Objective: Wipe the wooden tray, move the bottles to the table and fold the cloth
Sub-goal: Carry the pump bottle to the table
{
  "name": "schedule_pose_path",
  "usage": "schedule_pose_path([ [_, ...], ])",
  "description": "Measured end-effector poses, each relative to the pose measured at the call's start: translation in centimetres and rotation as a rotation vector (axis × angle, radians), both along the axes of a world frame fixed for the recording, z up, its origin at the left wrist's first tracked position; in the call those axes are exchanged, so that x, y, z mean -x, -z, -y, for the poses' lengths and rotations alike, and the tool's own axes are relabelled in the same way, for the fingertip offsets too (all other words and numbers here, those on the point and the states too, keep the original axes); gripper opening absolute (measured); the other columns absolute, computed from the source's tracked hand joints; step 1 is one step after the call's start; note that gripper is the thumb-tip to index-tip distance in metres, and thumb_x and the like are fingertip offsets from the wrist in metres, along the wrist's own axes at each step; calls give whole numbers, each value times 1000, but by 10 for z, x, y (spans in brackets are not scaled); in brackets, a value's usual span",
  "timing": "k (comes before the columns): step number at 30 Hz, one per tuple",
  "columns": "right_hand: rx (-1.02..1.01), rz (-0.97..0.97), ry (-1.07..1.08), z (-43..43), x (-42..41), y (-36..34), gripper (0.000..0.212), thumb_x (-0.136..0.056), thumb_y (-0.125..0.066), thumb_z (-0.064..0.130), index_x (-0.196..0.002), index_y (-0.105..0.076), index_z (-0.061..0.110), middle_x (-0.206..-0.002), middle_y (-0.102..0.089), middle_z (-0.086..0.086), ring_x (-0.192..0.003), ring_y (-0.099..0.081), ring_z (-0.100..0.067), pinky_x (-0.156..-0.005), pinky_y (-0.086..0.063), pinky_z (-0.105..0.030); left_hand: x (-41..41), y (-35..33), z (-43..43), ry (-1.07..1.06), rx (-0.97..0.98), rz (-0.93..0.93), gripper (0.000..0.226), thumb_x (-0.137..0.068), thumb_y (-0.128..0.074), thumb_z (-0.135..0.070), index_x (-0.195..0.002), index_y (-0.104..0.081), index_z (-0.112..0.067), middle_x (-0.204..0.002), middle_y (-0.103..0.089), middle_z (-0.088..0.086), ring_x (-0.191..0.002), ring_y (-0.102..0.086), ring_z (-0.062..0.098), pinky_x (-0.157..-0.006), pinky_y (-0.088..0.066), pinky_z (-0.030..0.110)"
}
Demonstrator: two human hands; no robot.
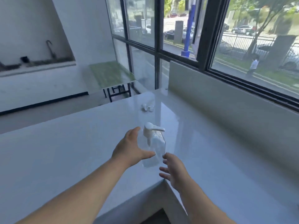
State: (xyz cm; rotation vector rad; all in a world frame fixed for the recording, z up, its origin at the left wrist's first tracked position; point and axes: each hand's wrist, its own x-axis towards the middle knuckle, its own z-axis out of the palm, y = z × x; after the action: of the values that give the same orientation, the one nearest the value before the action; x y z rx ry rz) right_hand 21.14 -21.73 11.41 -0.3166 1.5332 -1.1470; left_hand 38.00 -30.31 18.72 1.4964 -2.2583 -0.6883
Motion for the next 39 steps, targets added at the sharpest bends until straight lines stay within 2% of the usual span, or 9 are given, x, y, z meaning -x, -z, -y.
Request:
schedule_pose_path([
  [7, 68, 8, -324, 69, -227, -27, 9, -92, -61, 25, -101, -63, 27, -116, -60, -2, -102, -68, -31, -76, -60, -43, -243, -34, 8, -326, 62, 21, 130, -51, -79, -81, -159, -20, -39, -167, -26, -16, -140, -48, 14, -104, -47, 34],
  [13, 67, -1, -602, 110, -386, -34, 15, -93, -60, 25, -107, -64, 25, -119, -59, -2, -102, -67, -30, -74, -58, -40, -399, -35, 2, -577, 77, 60, 130, -52, -80, -81, -159, -23, -37, -166, -30, -14, -141, -47, 13, -104, -46, 33],
  [18, 25, 3, -782, 147, -490, -20, 35, -93, -59, 26, -128, -61, 20, -118, -58, -2, -104, -66, -31, -81, -59, -42, -495, -22, 11, -754, 14, 86, 130, -50, -78, -84, -158, -19, -42, -166, -27, -15, -138, -49, 13, -96, -47, 33],
  [21, -6, 32, -852, 173, -538, -6, 36, -95, -58, 28, -130, -60, 20, -119, -59, -1, -105, -67, -31, -84, -60, -43, -541, -8, 23, -838, -20, 87, 130, -49, -78, -84, -158, -19, -43, -165, -28, -16, -137, -50, 13, -97, -47, 33],
  [26, -82, 57, -942, 225, -600, 28, 35, -96, -57, 30, -129, -61, 19, -127, -60, -4, -105, -67, -31, -78, -58, -40, -600, 25, 59, -945, -111, 102, 131, -47, -75, -85, -158, -19, -43, -165, -30, -14, -136, -51, 14, -96, -49, 34],
  [33, -206, 63, -1014, 287, -653, 90, 33, -94, -56, 30, -124, -62, 18, -132, -58, -8, -104, -68, -32, -82, -59, -42, -648, 83, 116, -984, -193, 117, 131, -51, -77, -81, -160, -17, -40, -166, -26, -15, -137, -50, 14, -91, -43, 30],
  [37, -228, 50, -1023, 305, -670, 117, 25, -92, -56, 31, -115, -63, 22, -129, -59, -3, -102, -69, -30, -78, -58, -40, -663, 109, 135, -979, -219, 124, 132, -52, -79, -81, -160, -15, -40, -166, -25, -16, -135, -52, 12, -89, -41, 28],
  [39, -234, 44, -1035, 310, -674, 127, 36, -86, -57, 35, -120, -63, 23, -124, -59, 2, -101, -69, -29, -76, -58, -40, -666, 119, 140, -982, -240, 120, 132, -53, -80, -81, -161, -15, -40, -166, -25, -16, -132, -54, 12, -89, -43, 28],
])
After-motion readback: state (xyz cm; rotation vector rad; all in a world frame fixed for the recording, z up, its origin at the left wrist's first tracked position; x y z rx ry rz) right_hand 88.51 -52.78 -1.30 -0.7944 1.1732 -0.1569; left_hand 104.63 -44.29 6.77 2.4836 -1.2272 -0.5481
